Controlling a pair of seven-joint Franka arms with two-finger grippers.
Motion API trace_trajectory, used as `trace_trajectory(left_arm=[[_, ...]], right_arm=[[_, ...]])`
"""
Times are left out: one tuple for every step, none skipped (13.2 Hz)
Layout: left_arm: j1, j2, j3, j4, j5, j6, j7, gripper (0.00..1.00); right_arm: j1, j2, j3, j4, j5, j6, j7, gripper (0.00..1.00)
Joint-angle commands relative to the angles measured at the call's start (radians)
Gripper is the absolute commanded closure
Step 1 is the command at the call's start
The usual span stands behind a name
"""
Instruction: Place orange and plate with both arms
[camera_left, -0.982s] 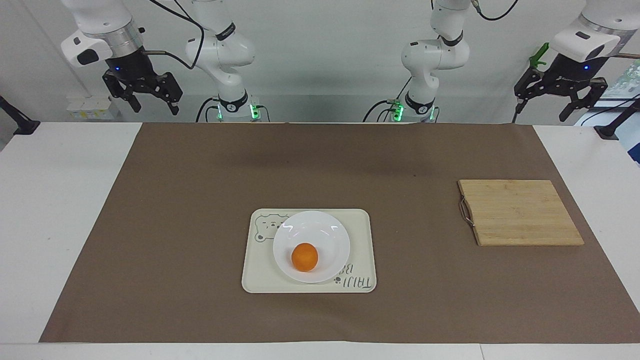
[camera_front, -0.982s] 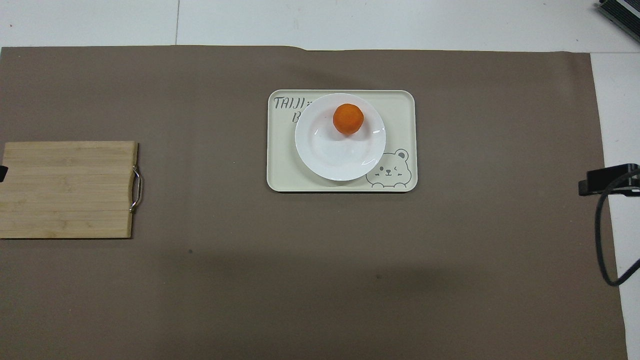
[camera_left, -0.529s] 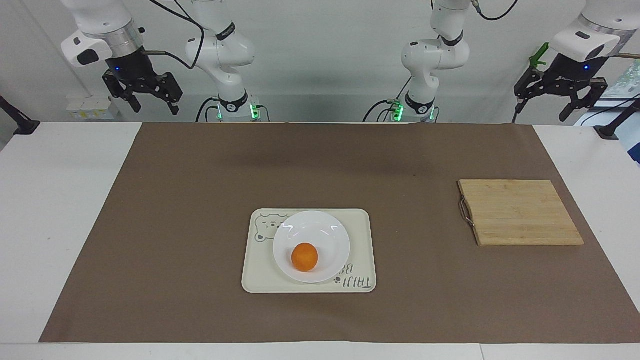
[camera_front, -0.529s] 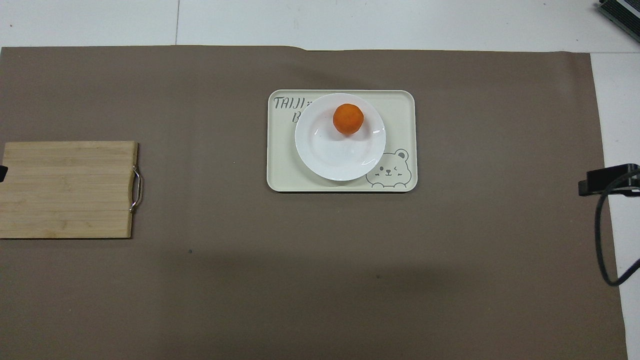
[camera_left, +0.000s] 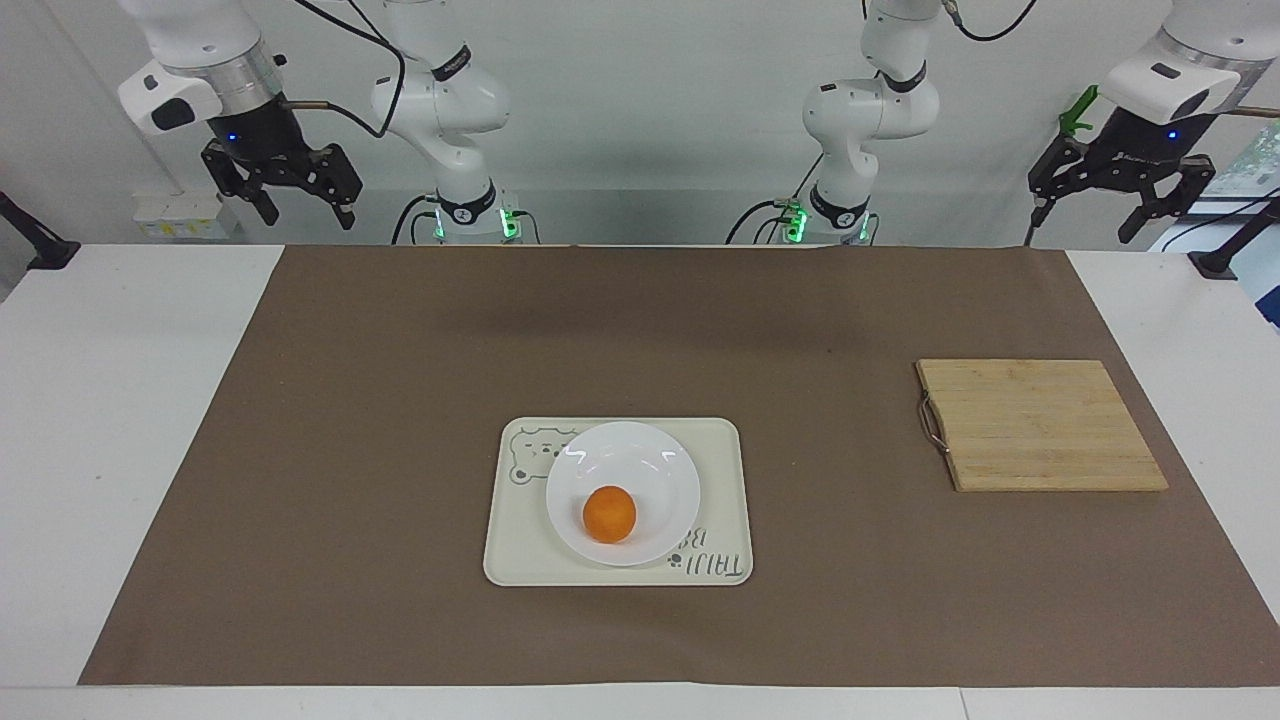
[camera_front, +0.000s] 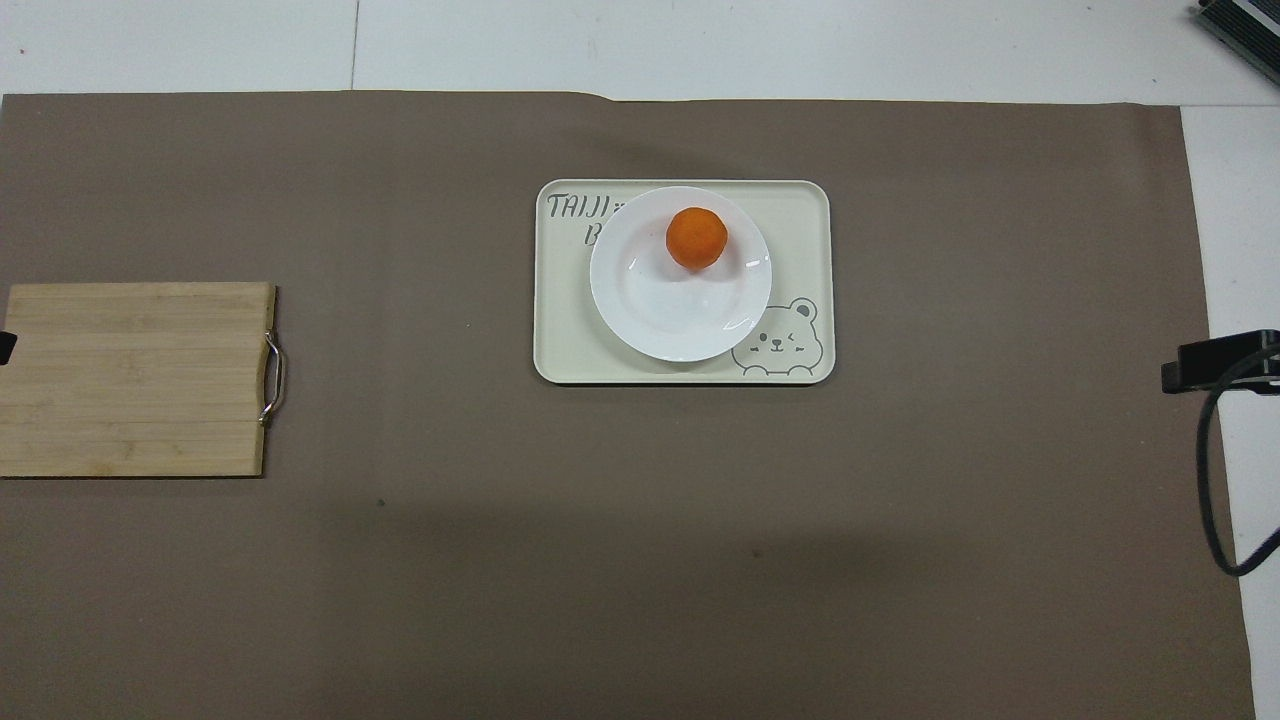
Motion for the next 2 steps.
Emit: trace_trajectory(left_arm=[[-0.010,-0.020,-0.011,-0.018,0.005,-0.011,0.007,0.00],[-0.009,-0.020,-0.011,-0.018,0.005,-0.005,0.007,0.00]], right_arm=[[-0.011,-0.022,0.008,-0.026,-0.008,0.015,-0.019,0.00],[-0.011,-0.018,0.008,-0.020,-0.010,0.018,-0.017,0.00]])
